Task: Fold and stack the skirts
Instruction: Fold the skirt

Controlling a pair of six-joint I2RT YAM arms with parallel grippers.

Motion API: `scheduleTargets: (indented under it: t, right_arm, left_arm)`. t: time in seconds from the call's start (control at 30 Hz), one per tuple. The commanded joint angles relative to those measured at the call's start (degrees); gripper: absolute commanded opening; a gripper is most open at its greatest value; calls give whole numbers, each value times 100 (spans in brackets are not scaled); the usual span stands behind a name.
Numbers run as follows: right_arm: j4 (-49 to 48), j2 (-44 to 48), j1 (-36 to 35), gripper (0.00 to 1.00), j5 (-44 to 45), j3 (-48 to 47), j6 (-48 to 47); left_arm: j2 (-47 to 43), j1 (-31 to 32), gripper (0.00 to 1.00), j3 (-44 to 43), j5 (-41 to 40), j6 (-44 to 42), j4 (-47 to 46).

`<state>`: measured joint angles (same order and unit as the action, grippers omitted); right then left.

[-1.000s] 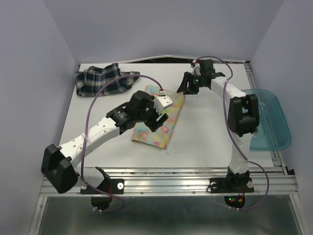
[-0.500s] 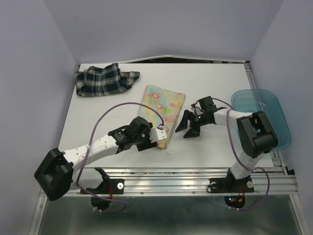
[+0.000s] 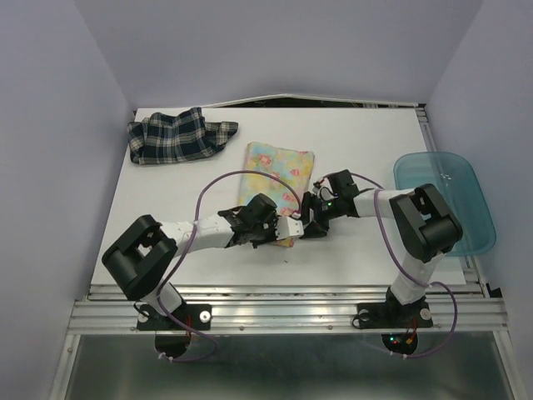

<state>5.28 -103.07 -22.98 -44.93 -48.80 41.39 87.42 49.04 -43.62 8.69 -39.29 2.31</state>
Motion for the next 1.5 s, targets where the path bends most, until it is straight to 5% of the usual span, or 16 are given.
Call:
scheduleTargets:
  t: [0.0,0.37,0.53,0.67,0.87,1.2,1.47]
  right_arm:
    - [87,-196,-40,67,335,168,-236]
    - [-9,-618,-40,54,485,-25,-456]
    - [-18,-426,-101,21,336,-51,-508]
    - [35,-258,-101,1,125,-305,-387]
    - [-122,-117,-101,1,-753,-736,341]
    - [-1072,-47,-48,1,-1484,-605,1556]
    - [-1495,-29,4,1,-1668,-587,2084]
  left_arm:
    - [232,36,33,-340,353,237,-134]
    - [171,45,34,-385,449,273,-108]
    - [153,45,39,-420,493,474,-134]
    - [-258,45,61,-350,459,624,-151]
    - [-1628,71,97,299,90,353,-169]
    - [-1825,317,99,810,-1121,352,-887]
    - [-991,458,99,820,-1598,316,-1478]
